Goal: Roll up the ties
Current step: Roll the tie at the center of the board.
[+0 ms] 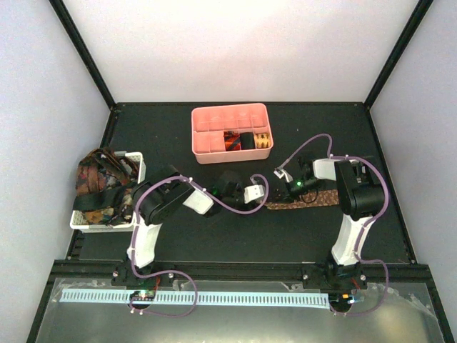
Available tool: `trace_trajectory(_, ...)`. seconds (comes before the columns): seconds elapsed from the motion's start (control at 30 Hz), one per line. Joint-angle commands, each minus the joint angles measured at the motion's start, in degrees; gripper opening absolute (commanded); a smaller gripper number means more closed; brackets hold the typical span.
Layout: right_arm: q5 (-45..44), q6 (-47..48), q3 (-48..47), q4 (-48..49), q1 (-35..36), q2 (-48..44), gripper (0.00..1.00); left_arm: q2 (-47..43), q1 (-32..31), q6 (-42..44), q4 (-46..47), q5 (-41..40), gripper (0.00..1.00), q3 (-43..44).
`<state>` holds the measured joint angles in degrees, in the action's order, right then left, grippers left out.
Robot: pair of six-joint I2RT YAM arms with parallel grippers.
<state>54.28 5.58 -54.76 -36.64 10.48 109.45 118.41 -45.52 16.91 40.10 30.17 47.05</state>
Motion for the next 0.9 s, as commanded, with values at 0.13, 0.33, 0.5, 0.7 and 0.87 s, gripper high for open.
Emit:
trace_trajectory(0.13, -5.2, 5.6, -2.7, -6.0, -1.6, -4.3, 0.42, -5.7, -0.6, 5.7, -25.2, -9.4, 0.36, 3.8)
trace_trajectory(0.33, -1.8, 4.4, -3.3, -7.8, -1.5, -7.1, 0.53, -6.5, -0.7, 7.1, -31.3, -11.3, 0.35, 4.5)
trace_trajectory(0.5, -1.0, 1.5, -4.1, -6.4, 1.0, -5.4, 0.49, -6.4, -0.9, 7.5, -32.1, -11.8, 0.35, 4.6)
trace_trajectory(0.7, -3.0, 0.8, -4.3, -5.5, 1.7, -2.4, 0.37, -6.3, -1.0, 7.4, -32.5, -11.9, 0.35, 4.9)
trace_trajectory(0.87, -3.9, 0.9, -4.6, -4.9, 1.6, -2.0, 0.03, -6.3, -1.1, 7.3, -32.8, -11.9, 0.36, 5.3)
